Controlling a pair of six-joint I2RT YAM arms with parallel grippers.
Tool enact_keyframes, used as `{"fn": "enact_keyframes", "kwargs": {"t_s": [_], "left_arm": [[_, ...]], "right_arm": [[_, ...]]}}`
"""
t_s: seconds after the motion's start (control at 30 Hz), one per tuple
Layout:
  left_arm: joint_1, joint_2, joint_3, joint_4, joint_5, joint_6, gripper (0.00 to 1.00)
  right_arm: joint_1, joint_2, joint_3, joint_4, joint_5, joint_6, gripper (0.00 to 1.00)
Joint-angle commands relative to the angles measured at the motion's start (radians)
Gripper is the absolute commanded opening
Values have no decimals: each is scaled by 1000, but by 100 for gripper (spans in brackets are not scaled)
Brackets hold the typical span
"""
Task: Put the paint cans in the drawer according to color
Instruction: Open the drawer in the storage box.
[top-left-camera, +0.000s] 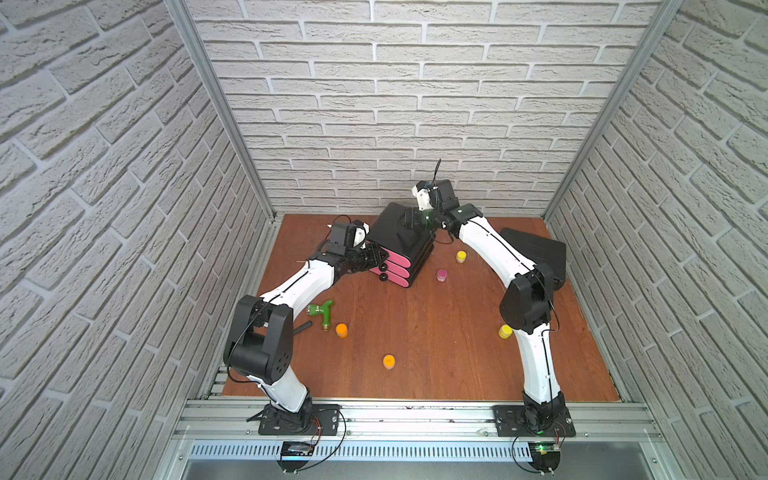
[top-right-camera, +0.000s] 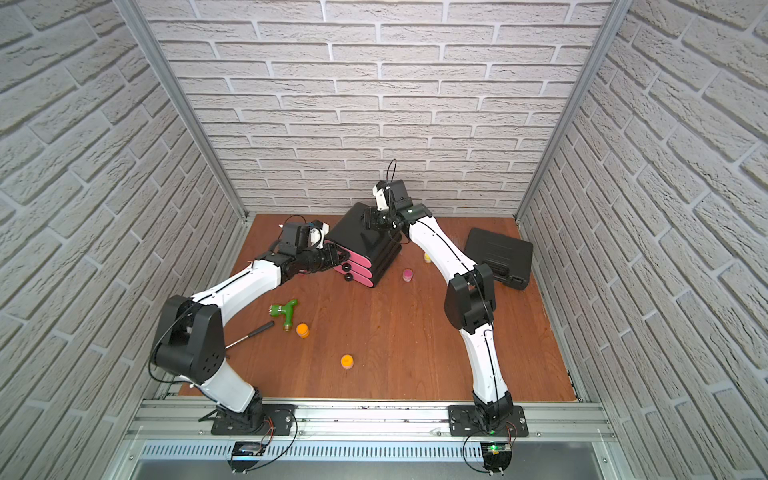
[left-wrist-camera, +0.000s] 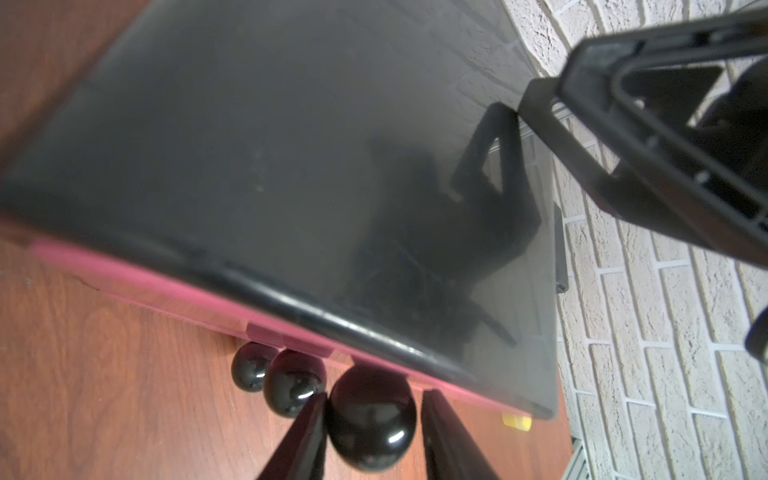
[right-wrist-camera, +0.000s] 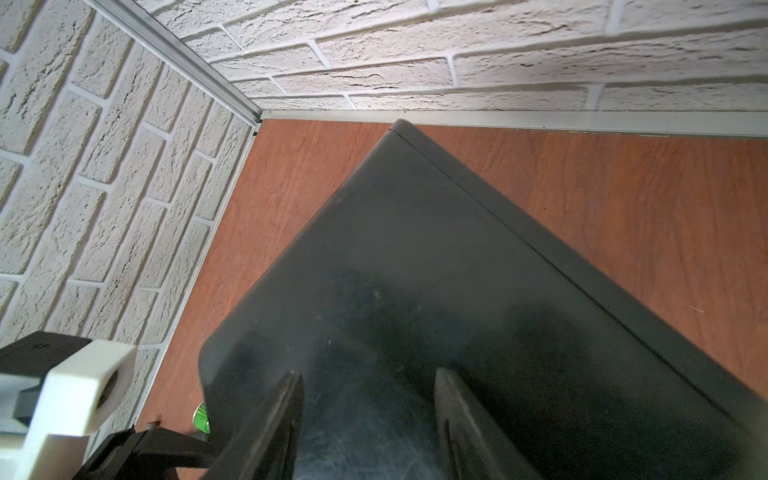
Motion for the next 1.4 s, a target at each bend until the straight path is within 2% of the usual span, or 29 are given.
{"fn": "enact_keyframes", "kwargs": {"t_s": [0.0,0.13,0.27,0.87,0.97,1.07,1.17,1.27,1.37], "left_arm": [[-7,-3,10,39,21,12,34],[-7,-15,-2,32,20,19,23],[-6,-29,-18,19,17,18,17],[-7,-245,-184,-153,15,60,18],[-6,-268,-201,-153,2,61,26],[-7,-286,-197,-169,-19,71,41],[1,-305,-180,-189,-29,83,47],[10,-340,-141,-238,-56,99,58],[23,-390,-91,-310,-112,124,62]], "right_arm": [[9,-3,-46,-110,19,-7,56],[10,-6,-56,-110,28,-7,56],[12,-9,-66,-109,31,-5,56],[18,-21,-135,-78,46,15,56],[20,-13,-131,-72,37,17,56],[20,-9,-119,-71,34,19,56],[20,-1,-90,-70,13,23,57],[20,9,-20,-105,-43,24,62],[20,-12,28,-136,-75,34,70]]}}
